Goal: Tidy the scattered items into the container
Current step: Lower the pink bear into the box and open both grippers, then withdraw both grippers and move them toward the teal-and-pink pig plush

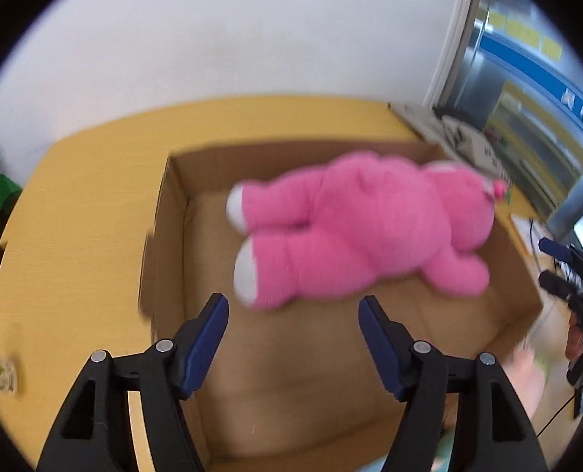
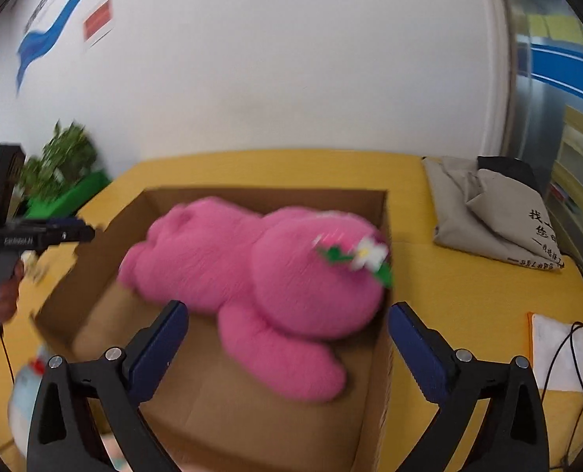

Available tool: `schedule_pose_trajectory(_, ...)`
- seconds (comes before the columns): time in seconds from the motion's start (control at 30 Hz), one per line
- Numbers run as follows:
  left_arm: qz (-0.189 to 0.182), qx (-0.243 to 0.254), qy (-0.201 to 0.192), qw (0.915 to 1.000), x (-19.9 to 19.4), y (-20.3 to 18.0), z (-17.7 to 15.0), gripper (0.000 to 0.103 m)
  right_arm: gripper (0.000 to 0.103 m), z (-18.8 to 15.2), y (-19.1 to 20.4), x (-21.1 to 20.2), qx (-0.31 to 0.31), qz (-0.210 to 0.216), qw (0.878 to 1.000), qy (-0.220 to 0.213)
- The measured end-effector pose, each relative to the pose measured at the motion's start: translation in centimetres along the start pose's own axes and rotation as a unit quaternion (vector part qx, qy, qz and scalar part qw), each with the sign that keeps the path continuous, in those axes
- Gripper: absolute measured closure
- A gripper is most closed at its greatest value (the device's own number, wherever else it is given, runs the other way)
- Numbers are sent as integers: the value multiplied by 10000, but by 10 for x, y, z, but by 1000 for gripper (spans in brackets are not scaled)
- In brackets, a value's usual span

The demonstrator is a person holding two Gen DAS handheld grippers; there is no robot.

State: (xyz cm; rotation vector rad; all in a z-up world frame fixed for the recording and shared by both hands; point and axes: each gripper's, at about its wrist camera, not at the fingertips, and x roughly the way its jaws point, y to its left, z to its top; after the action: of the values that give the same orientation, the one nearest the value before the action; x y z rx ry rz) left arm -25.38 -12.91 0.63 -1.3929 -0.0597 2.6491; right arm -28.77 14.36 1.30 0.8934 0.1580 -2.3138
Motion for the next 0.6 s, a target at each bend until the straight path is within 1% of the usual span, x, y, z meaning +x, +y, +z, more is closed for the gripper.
schedule_pose_trajectory(0.07, 68, -35, 278, 9996, 7, 5, -20, 35, 1, -18, 3, 1, 357, 427, 9982, 244)
schedule_pose_trajectory(0.1, 15, -74, 451, 9990, 12, 7, -30, 36, 1, -26, 4, 4, 515, 573, 9964, 347)
schedule_pose_trajectory(0.13, -62, -111, 607, 9981, 16, 8, -41, 36, 2, -33, 6, 6, 592, 608, 9955, 428)
schedule_pose_trajectory(0.2, -98, -181, 807, 9965, 27, 2, -52, 36, 2, -46, 9, 14, 699, 472, 9943, 658)
schedule_pose_trajectory(0.27, -266, -428, 963, 9941, 28, 9, -68, 37, 3, -59, 5, 22, 893, 398, 9910, 916)
schedule_pose_trajectory(0.33, -246, -490, 840, 9950, 23, 10, -71, 37, 9, -66, 7, 18, 787, 192, 9934, 817)
schedule_pose_trajectory(0.43, -292, -566, 835, 9945, 20, 8, -76, 37, 9, -73, 11, 9, 736, 25, 9936, 858)
schedule_pose_trajectory(0.53, -292, -392, 827, 9954, 16, 1, -81, 37, 9, -80, 12, 0, 602, -42, 9948, 815)
schedule_pose_trajectory(0.6, -139, -435, 692, 9966, 10, 1, -82, 37, 8, -82, 12, -8, 625, -147, 9949, 772)
